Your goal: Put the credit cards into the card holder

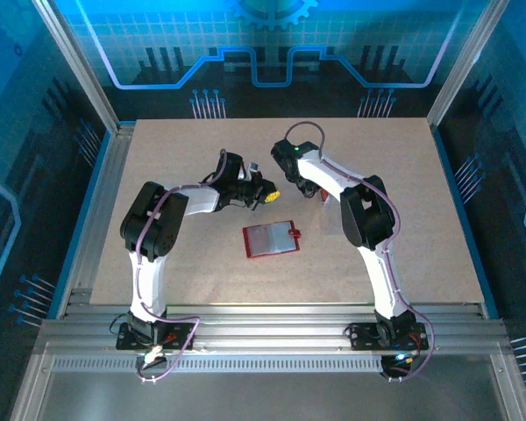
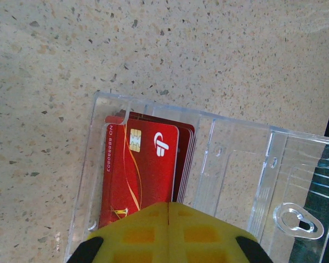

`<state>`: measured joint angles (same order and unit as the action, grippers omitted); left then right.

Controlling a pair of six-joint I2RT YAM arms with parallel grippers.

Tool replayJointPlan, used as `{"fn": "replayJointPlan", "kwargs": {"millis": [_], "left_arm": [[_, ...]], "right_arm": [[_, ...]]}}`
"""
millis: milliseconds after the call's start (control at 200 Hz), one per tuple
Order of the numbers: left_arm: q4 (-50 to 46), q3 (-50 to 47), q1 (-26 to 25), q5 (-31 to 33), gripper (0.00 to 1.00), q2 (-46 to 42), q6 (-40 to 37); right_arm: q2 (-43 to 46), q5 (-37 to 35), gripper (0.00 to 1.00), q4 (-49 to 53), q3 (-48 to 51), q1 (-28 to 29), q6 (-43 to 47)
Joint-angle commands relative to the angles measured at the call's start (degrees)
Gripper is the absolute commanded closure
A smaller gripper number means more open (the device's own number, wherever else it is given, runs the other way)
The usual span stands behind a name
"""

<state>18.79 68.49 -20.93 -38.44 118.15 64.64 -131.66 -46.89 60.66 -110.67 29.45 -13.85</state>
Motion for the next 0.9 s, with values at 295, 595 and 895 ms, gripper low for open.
{"fn": "replayJointPlan", "kwargs": {"millis": [295, 595, 895], "left_arm": [[1.03, -0.71, 0.54, -1.38, 0.96, -0.11, 1.22], [1.01, -0.81, 0.6, -1.51, 0.96, -0.11, 1.2], [0.57, -0.75, 0.54, -1.91, 0.95, -0.2, 0.83]], "right_arm": [[4.28, 2.49, 1.0, 1.65, 1.16, -1.02, 1.28], [7.3, 4.7, 1.0, 2.16, 1.67, -1.6, 1.35], [12.63, 10.33, 1.0, 1.92, 4.29, -3.06, 0.86]]}}
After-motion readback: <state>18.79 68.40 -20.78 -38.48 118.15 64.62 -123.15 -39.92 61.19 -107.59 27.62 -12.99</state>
